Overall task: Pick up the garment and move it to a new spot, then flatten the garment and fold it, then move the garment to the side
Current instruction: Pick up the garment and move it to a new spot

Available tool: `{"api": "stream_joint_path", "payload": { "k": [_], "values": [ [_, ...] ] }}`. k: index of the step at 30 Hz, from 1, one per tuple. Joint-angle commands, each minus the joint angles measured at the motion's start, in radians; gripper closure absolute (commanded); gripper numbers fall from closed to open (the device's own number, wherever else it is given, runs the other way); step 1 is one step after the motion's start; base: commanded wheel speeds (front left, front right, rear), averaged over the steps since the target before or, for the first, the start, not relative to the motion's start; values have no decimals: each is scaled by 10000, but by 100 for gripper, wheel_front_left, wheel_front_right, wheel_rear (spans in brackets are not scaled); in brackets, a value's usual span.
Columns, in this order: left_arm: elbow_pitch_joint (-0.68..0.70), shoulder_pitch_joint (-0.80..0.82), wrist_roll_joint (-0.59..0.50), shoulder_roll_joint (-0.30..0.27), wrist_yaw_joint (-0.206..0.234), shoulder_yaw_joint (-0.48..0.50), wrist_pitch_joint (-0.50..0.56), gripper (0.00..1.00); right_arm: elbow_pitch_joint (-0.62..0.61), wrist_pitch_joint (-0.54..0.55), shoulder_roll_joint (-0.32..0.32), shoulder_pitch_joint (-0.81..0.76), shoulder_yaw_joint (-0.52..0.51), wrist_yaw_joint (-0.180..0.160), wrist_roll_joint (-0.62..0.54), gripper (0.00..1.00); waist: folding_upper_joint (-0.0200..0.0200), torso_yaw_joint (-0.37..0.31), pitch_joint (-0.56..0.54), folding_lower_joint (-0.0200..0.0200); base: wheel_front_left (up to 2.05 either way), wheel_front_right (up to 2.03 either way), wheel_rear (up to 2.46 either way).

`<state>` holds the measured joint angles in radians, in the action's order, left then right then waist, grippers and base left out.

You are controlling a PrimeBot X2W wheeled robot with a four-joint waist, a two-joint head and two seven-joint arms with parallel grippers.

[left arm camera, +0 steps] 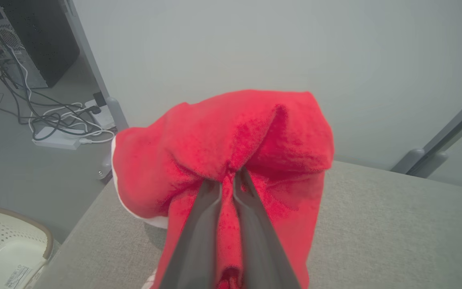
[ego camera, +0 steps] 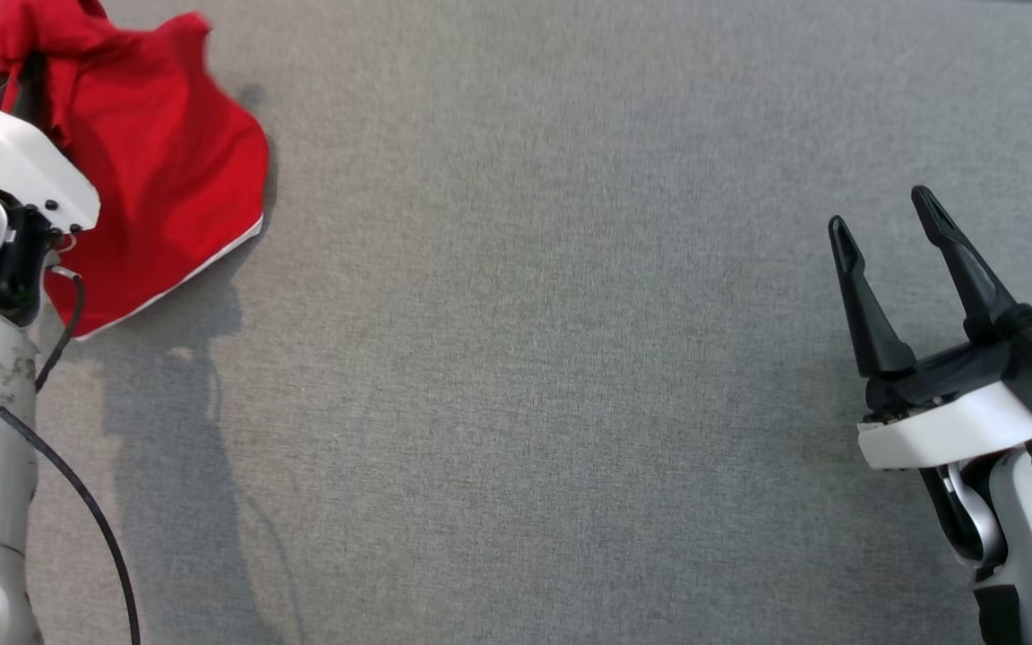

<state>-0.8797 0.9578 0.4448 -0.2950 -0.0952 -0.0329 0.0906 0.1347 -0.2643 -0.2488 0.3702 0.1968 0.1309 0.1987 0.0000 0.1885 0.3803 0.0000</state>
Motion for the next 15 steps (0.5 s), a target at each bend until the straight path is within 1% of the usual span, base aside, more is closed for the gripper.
{"api": "stream_joint_path", "payload": {
  "k": [1, 6, 9, 11, 15],
  "values": [
    [143, -171, 117, 62, -53, 1, -233, 100, 13, 0, 5, -148, -84, -3, -39, 0, 0, 19, -546, 0, 0, 0, 0],
    [1160, -538, 198, 371, -207, -167, -1368, 100, 2, -1, 101, -510, -421, -3, -100, 0, 0, -34, -1187, 0, 0, 0, 0],
    [1978, -855, 378, 635, -263, -301, -1742, 100, -8, 0, 153, -682, -518, -3, -120, 0, 0, -120, -1457, 0, 0, 0, 0],
    [2578, -1094, 509, 774, -295, -440, -1851, 100, -9, 0, 221, -761, -563, -3, -128, 0, 0, -225, -1610, 0, 0, 0, 0],
    [3866, -1680, 747, 1112, -340, -830, -1730, 100, -55, 0, 355, -895, -692, -3, -208, 0, 0, -550, -1836, 0, 0, 0, 0]
  ]
}}
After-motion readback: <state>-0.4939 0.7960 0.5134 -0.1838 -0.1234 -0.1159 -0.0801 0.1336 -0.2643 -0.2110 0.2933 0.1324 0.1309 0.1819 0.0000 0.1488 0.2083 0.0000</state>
